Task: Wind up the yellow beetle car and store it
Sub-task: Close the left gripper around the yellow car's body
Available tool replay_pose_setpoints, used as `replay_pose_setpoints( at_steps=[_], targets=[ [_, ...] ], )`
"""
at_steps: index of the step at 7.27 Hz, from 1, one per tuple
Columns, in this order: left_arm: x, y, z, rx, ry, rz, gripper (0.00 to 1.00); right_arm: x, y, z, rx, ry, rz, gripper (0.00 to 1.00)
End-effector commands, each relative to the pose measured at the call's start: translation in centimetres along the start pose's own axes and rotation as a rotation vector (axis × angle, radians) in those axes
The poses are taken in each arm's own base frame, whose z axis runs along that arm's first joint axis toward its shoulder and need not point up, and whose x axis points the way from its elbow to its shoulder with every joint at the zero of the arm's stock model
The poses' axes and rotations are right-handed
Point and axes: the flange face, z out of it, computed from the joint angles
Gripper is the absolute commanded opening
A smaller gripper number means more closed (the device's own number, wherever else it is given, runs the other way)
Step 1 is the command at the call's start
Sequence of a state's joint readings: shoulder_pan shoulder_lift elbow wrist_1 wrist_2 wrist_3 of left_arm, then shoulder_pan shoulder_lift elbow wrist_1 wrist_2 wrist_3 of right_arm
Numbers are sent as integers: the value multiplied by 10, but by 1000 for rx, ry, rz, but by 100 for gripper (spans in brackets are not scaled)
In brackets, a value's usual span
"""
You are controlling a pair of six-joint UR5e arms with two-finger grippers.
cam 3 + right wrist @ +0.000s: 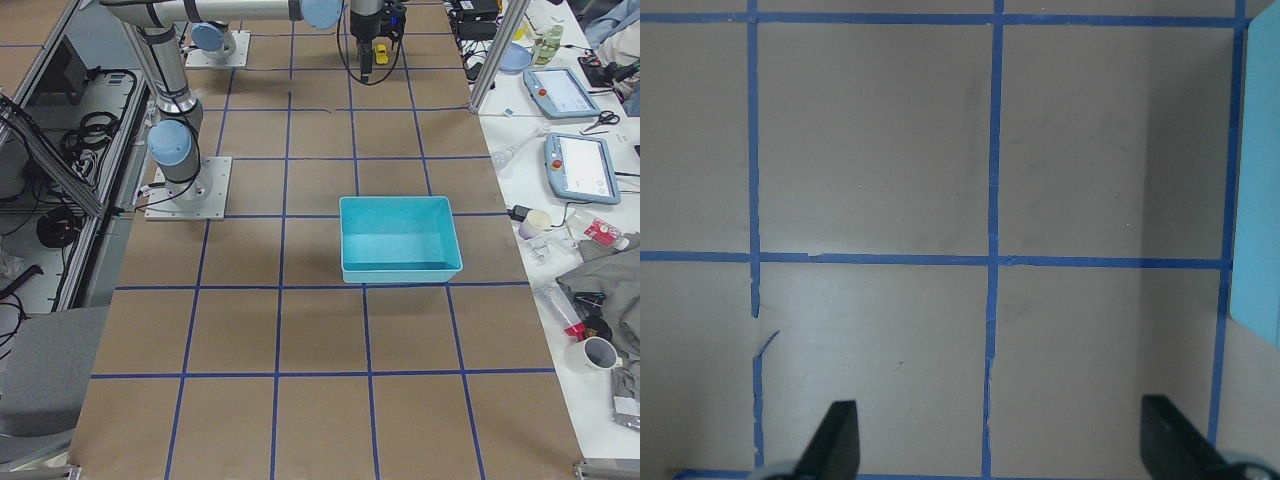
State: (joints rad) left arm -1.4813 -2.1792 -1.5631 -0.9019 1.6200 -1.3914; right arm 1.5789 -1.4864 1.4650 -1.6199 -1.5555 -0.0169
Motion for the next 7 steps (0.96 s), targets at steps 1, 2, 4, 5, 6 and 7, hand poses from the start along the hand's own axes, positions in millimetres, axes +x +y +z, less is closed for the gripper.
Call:
replay_pose_setpoints(
  at_steps=[1,2,4,5,6,7],
  targets=[
    [2,-1,1,7,20,-20,100,0,0,0,0,0,0,100],
    [2,-1,1,8,20,-17,97,0,0,0,0,0,0,100],
    [2,-4,6,7,12,-26,94,0,0,0,0,0,0,100],
    [2,-5,9,6,7,-29,94,0,0,-1,2,0,0,100],
    [3,-5,9,5,7,-30,53,0,0,0,0,0,0,100],
    [3,-7,8,-2,12,-55,1,1,0,-1,2,0,2,100]
  ],
)
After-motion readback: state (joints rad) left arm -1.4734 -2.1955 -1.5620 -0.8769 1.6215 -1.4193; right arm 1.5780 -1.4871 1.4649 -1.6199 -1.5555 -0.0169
